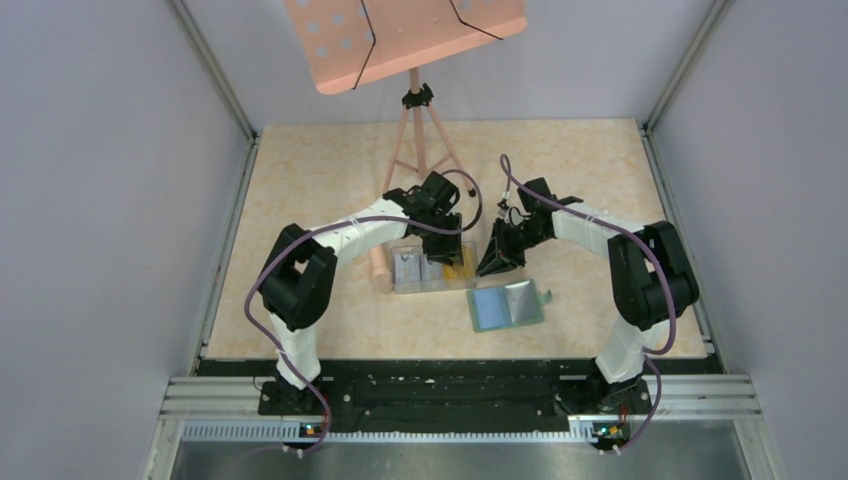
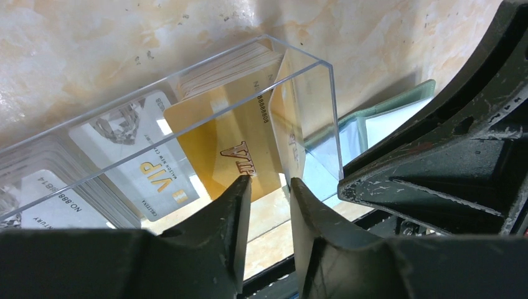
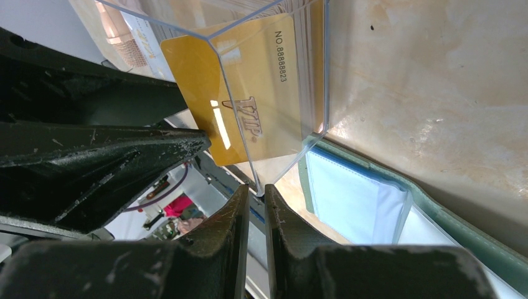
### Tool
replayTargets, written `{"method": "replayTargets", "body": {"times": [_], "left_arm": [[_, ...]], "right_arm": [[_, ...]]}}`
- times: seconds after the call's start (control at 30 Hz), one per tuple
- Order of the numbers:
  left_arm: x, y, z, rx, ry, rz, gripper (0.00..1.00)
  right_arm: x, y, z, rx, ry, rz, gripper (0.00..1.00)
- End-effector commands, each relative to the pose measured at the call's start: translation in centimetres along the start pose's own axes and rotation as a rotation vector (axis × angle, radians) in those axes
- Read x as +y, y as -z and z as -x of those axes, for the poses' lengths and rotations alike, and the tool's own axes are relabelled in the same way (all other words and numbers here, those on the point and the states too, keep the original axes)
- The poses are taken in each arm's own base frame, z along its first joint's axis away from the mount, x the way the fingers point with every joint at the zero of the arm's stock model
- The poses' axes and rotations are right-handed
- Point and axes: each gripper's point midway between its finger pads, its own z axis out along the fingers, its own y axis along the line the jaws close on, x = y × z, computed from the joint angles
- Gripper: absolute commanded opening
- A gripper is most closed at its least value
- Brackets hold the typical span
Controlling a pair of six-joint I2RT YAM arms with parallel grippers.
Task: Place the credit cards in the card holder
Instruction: Pick up the credit card from the storage box.
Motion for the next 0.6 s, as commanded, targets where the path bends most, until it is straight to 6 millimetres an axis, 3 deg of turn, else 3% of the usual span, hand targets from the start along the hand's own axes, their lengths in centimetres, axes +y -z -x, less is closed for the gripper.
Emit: {"method": "replayTargets", "body": {"times": [0.0, 0.27, 0.57], "left_arm": [[-2.2, 0.3, 1.5, -0.031, -0.029, -0.076, 0.31], [-4.1, 0.2, 1.8, -0.02, -0.039, -0.157, 0.0], [-5.5, 2.7, 2.9, -0.09, -0.055, -0.198, 0.0]], "right_arm": [[1.3, 0.2, -0.1, -0.009, 0.047, 0.04, 0.15], [1.7, 0.6, 0.3, -0.029, 0.061, 0.04, 0.15], [3.3, 2.0, 1.4, -0.099, 0.119, 0.038, 0.16]]}}
